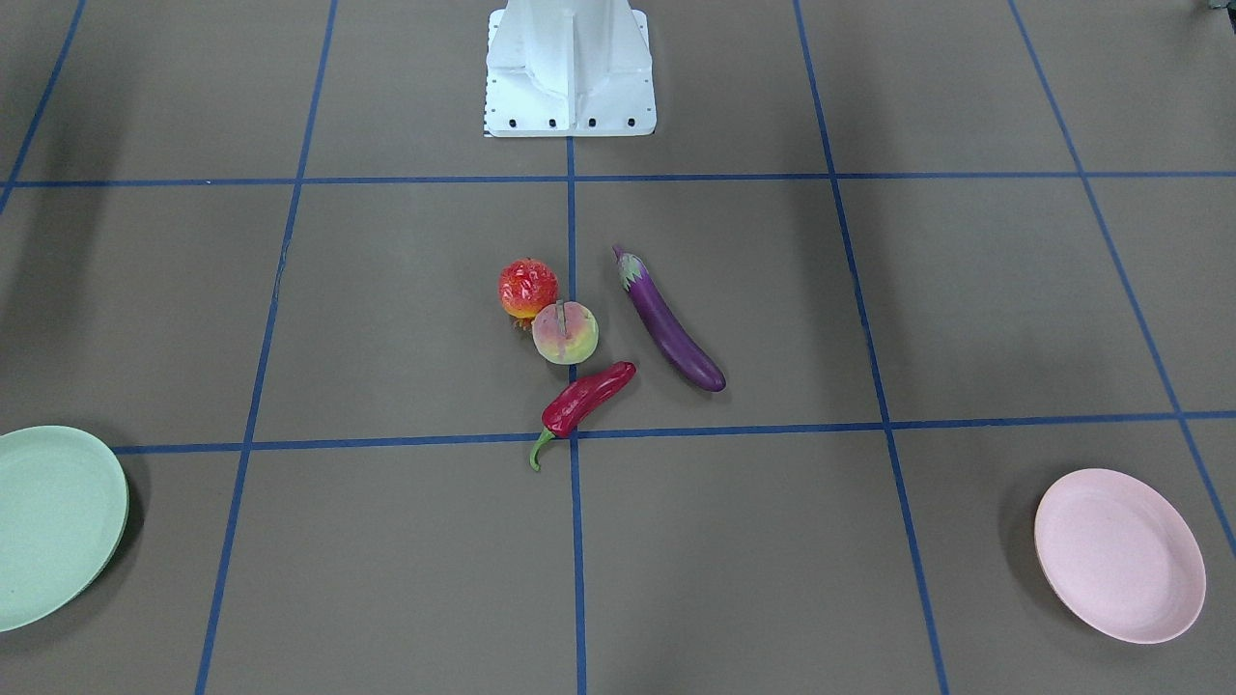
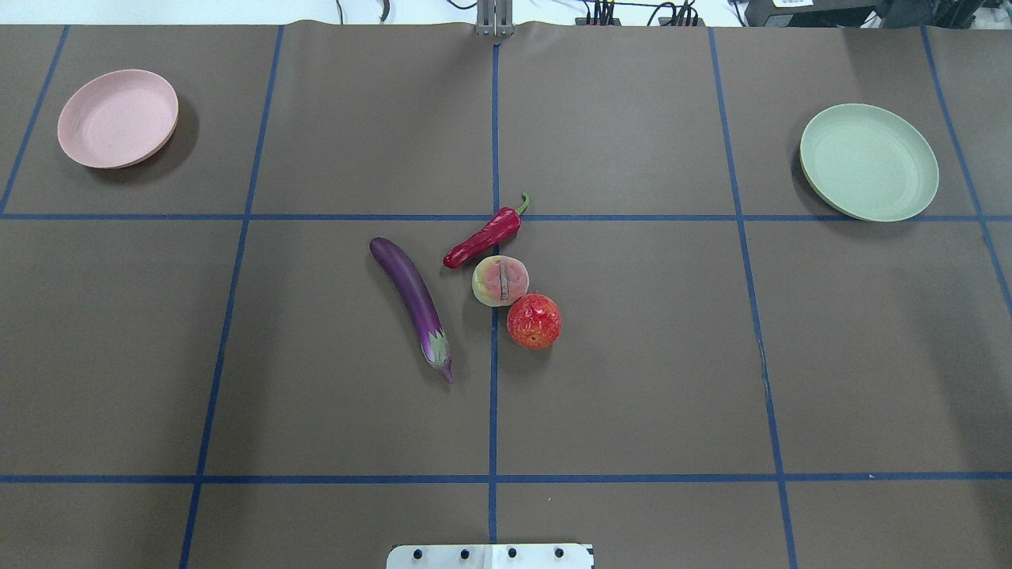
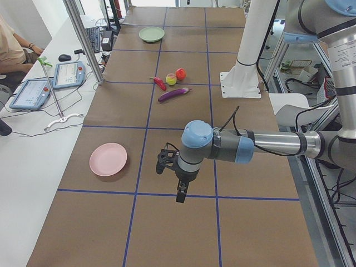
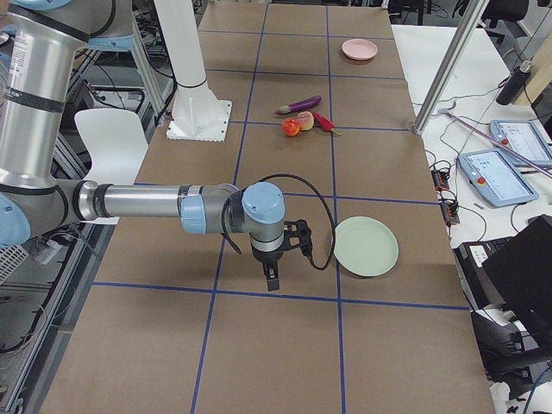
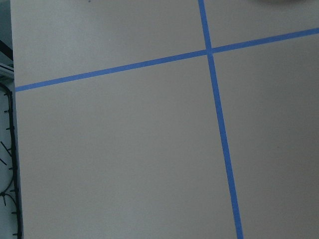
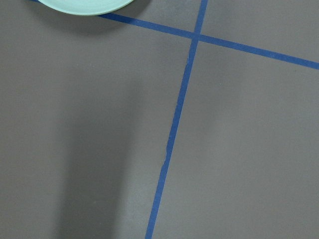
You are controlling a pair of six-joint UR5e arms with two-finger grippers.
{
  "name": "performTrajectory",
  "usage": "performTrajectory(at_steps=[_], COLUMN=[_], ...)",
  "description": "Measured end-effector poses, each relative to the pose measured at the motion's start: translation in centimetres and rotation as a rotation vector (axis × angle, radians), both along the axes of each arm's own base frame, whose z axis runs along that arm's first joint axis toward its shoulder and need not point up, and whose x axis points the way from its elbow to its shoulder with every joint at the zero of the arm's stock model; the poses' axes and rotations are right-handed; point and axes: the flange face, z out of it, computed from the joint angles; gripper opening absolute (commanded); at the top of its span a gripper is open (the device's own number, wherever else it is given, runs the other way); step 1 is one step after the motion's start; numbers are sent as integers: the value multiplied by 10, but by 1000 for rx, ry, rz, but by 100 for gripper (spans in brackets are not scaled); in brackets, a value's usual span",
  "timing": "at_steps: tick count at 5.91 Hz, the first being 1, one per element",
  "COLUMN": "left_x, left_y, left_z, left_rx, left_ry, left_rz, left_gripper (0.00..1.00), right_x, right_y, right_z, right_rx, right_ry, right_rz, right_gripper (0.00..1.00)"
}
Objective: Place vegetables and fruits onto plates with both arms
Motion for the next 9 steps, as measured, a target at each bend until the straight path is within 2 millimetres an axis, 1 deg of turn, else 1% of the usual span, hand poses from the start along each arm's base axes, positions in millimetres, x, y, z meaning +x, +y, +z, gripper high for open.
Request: performTrajectory(at_steps=[3,4,5,6,7,8,9], left_x=[0,0,0,-1,-2,-2,-2], left_y=[-1,-4,-11,-27,-53,-80,-96], left_z=[-10,-13,-22,-38,-58,-69,-69], left_rx=[22,34,82,194,309,344,337], left_ry=[-5,-3,-2,-9,-13,0,15], left_rz=[1,-2,-5,-7,-17,-39,-58], left_gripper=[100,100,100,100,100,100,100], right_x=[0,0,-1,-1,-1,-2,-4], right_y=[-1,-6,-23,-44,-55,-59,-61], right_z=[-1,-5,-17,-34,-43,-48,-58], right_rx=[4,17,79,170,225,284,357], right_ry=[2,1,3,4,1,-6,-38], right_rz=[-2,1,5,11,17,19,31], right_gripper=[100,100,100,100,100,100,100])
